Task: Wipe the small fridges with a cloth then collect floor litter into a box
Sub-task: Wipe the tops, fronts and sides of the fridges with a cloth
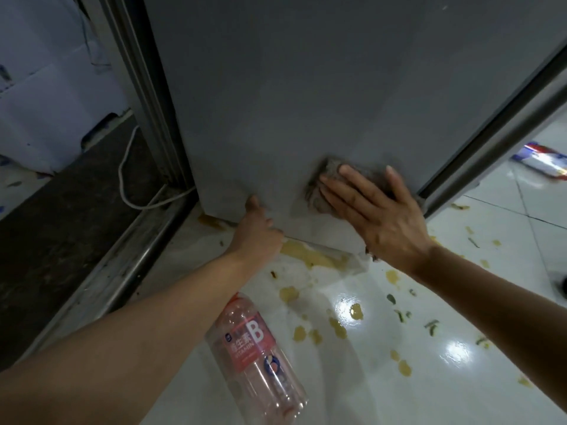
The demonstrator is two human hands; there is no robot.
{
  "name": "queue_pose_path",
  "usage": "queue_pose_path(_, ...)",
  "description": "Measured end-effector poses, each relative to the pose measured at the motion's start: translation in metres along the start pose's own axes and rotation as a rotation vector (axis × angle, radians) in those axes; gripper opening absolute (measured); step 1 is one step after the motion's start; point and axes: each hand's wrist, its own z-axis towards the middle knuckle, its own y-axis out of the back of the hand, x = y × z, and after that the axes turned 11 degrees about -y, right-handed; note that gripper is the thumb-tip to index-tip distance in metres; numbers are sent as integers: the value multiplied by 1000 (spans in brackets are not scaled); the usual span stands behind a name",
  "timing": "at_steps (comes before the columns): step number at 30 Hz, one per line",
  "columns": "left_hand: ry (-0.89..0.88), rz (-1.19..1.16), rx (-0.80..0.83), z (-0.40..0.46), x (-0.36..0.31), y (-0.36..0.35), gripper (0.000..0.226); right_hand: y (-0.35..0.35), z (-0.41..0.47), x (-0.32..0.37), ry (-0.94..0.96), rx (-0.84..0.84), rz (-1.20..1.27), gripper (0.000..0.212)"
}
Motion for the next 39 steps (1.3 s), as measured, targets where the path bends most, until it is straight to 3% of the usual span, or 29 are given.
queue_pose_path(2, 12, -44, 19, -1, -4, -4, 32, -6, -9, 1, 33, 42, -36, 52)
queue_pose_path(5, 107, -188, 29, -6, -4, -12, 66, -23, -31, 24, 306, 219, -148, 58)
queue_pose_path(8, 101, -302, 31, -6, -4, -18, 65, -31, -46, 41, 509, 466, -195, 66)
queue_pose_path(10, 106, -304, 48, -5, -10, -20, 75, -23, -41, 31, 492, 411, -189, 63)
queue_pose_path(15, 86, -276, 96, -6, -17, -27, 74, 12, -27, -31, 94, 38, -32, 48)
queue_pose_path(17, 105, -258, 99, -4, -21, -32, 73, 17, -27, -41, 20, -10, -35, 47)
queue_pose_path(20, 118, -263, 127, -5, -24, -37, 74, 9, -37, -23, 60, 106, -61, 49)
queue_pose_path(24, 118, -215, 148, -4, -17, -39, 71, -21, -65, 15, 394, 516, -116, 63)
queue_pose_path(27, 121, -125, 160, -1, -8, -38, 68, -31, -67, 26, 440, 617, -138, 69)
queue_pose_path(30, 124, -55, 184, -1, -5, -39, 66, -31, -58, 27, 518, 640, -236, 72)
queue_pose_path(32, 119, -65, 213, -3, -8, -42, 68, -36, -73, 20, 538, 571, -346, 69)
queue_pose_path(34, 107, -74, 231, -4, -12, -46, 71, -29, -92, 12, 431, 590, -527, 54)
queue_pose_path(36, 100, -51, 237, -3, -17, -48, 68, -20, -103, 8, 334, 649, -501, 43)
queue_pose_path(38, 96, -23, 244, -3, -24, -51, 65, -11, -98, 6, 331, 658, -561, 42)
queue_pose_path(39, 95, -20, 247, -3, -28, -53, 64, -15, -95, 8, 416, 613, -540, 45)
